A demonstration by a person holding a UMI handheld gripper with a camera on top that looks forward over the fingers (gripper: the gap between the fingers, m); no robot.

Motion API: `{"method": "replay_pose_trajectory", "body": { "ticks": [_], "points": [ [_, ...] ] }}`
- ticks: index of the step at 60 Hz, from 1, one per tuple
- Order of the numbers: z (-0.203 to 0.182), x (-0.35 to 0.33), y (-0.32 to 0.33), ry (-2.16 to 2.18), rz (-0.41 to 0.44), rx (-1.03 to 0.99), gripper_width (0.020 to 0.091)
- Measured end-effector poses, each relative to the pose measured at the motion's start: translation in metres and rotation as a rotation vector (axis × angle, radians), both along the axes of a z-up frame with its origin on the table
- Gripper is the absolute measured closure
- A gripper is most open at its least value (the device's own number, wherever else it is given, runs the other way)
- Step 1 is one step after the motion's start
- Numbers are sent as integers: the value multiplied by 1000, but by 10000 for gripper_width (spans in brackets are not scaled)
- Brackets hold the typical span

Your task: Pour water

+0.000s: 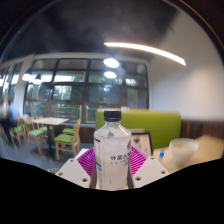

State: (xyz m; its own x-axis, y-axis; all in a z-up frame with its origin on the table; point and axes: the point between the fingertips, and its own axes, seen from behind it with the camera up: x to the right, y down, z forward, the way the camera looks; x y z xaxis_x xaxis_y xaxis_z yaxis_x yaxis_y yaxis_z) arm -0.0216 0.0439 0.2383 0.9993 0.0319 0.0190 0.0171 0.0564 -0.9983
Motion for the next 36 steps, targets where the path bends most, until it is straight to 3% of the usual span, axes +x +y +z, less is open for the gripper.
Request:
{"method": "replay_pose_trajectory", "body": {
  "ticks": [4, 11, 30, 36],
  "points": [
    [-47, 1, -1, 100, -5, -83, 686],
    [-80, -6, -22, 148, 37, -124, 686],
    [-81, -12, -51, 41, 55, -111, 667],
    [-75, -8, -59, 50, 54, -98, 623]
  ]
}}
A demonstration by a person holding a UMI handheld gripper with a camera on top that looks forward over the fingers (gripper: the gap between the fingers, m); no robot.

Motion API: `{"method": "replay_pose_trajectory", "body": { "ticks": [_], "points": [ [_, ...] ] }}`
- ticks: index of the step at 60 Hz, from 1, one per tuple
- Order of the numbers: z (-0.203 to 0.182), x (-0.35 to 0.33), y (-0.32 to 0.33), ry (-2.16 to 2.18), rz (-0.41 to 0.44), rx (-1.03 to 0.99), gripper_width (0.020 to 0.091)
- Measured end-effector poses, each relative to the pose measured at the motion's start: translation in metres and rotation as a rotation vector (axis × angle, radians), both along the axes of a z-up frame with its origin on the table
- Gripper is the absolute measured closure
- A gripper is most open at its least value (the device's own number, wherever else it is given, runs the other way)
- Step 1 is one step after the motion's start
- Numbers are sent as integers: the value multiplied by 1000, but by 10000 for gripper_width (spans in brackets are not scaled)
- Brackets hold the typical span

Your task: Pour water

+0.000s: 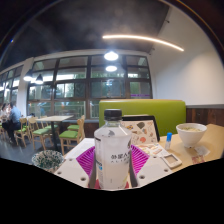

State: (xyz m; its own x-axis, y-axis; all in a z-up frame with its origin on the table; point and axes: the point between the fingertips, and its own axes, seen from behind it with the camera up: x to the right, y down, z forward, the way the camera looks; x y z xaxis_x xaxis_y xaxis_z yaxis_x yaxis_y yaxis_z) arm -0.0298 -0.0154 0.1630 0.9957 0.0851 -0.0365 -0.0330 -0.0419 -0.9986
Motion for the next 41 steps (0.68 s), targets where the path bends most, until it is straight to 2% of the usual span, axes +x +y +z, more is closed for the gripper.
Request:
{"method": "replay_pose_trajectory", "body": {
  "ticks": [8, 12, 15, 41],
  "points": [
    [3, 2, -3, 8, -4, 5, 519],
    [4, 3, -6, 6, -3, 4, 350],
    [3, 1, -5, 6, 1, 2, 260],
    [3, -3, -5, 9, 24, 6, 260]
  ]
}}
